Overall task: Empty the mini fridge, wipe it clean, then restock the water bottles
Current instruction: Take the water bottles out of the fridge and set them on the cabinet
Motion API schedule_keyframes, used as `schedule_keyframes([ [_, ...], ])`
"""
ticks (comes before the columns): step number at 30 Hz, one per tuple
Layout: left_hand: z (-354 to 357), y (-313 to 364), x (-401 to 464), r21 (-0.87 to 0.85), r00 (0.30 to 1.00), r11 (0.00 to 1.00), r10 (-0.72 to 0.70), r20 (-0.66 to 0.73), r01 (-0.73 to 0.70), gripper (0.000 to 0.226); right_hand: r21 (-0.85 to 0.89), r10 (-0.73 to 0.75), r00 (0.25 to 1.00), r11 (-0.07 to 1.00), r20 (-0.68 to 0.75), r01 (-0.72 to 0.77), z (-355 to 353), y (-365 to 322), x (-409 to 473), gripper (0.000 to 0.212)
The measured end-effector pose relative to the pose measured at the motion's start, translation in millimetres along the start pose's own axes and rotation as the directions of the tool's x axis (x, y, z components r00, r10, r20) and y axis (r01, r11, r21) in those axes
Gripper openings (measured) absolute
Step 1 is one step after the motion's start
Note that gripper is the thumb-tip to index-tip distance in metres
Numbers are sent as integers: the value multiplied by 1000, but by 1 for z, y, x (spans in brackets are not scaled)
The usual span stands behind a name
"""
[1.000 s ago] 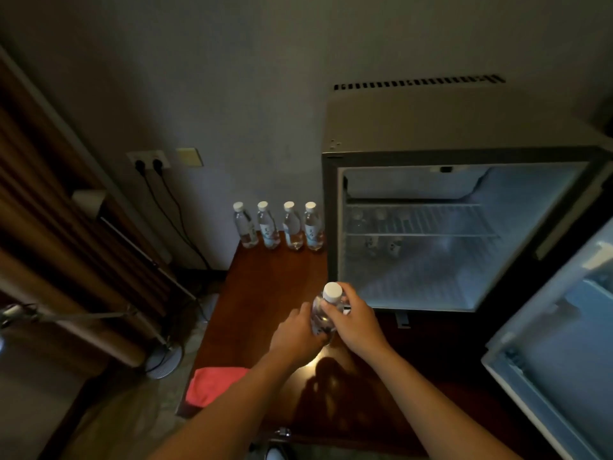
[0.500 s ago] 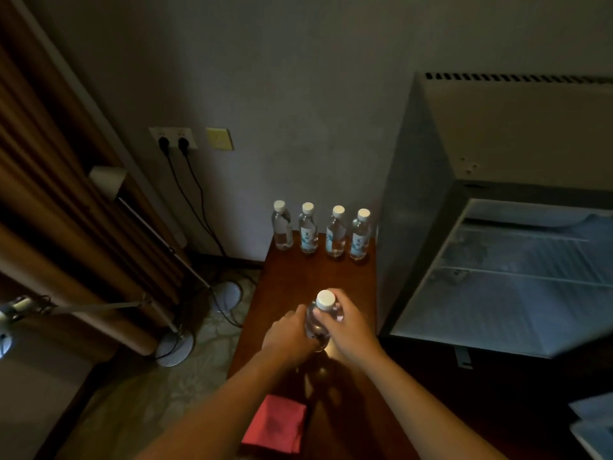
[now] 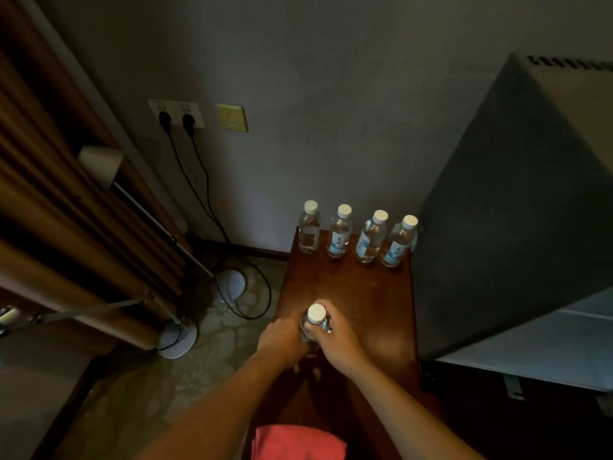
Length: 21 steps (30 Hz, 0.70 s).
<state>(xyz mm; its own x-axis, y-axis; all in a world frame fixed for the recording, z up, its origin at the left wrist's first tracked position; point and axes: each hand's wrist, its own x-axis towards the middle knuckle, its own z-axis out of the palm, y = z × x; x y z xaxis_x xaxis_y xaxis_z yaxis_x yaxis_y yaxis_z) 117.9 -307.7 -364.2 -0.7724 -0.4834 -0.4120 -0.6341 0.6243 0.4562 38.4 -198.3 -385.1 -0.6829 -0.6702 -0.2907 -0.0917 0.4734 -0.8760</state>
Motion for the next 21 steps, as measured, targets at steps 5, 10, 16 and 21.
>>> schedule_keyframes([
  [5,-8,-13,10,-36,999,999,-36,-29,35,33,-53,-26,999,998,31,27,14,-7,14,30],
  [10,-17,-18,19,-43,999,999,-32,-28,30,34,-69,-35,999,997,22,36,18,-10,24,32],
  [16,-23,-15,34,-63,999,998,-31,-45,28,37,-70,-57,998,996,12,57,13,-16,39,31],
  [21,-31,-13,52,-55,998,998,-24,-64,20,31,-69,-69,998,995,-4,68,8,-24,56,35],
])
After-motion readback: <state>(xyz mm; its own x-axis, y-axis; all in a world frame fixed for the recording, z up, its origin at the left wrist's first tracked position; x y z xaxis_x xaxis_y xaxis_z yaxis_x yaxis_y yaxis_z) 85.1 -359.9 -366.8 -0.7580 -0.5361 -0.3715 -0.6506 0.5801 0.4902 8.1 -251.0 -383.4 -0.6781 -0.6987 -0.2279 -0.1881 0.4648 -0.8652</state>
